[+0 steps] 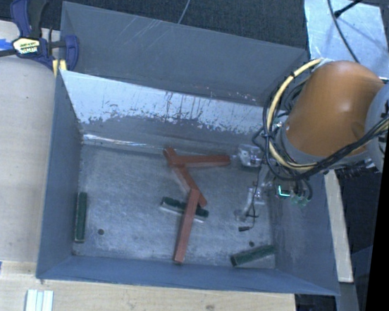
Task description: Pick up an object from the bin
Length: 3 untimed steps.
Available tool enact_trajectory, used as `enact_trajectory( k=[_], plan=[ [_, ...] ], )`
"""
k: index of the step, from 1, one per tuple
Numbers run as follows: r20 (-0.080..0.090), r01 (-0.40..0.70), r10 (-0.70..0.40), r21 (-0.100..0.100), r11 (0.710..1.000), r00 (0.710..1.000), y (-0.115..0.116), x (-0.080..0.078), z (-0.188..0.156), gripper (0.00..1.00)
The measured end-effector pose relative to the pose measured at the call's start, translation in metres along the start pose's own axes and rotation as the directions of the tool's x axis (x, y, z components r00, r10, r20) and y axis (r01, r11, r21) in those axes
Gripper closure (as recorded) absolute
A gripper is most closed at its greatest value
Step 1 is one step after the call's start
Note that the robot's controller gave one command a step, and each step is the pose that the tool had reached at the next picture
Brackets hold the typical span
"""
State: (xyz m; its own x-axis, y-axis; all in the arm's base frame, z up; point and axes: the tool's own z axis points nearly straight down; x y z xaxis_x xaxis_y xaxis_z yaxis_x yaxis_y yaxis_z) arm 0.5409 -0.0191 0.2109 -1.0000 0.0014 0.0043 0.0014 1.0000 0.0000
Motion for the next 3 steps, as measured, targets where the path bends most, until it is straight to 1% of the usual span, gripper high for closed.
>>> enact_trajectory(
  k=[1,2,3],
  plan=[
    [0.008,0.000,0.000,0.000,1.000,1.000,0.000,-0.002,-0.004,0.00],
    [0.015,0.042,-0.042,0.001,0.999,0.999,0.001,0.003,0.044,0.00],
    [0.006,-0.085,0.085,0.000,0.996,0.996,0.041,-0.010,0.085,0.00]
  ],
)
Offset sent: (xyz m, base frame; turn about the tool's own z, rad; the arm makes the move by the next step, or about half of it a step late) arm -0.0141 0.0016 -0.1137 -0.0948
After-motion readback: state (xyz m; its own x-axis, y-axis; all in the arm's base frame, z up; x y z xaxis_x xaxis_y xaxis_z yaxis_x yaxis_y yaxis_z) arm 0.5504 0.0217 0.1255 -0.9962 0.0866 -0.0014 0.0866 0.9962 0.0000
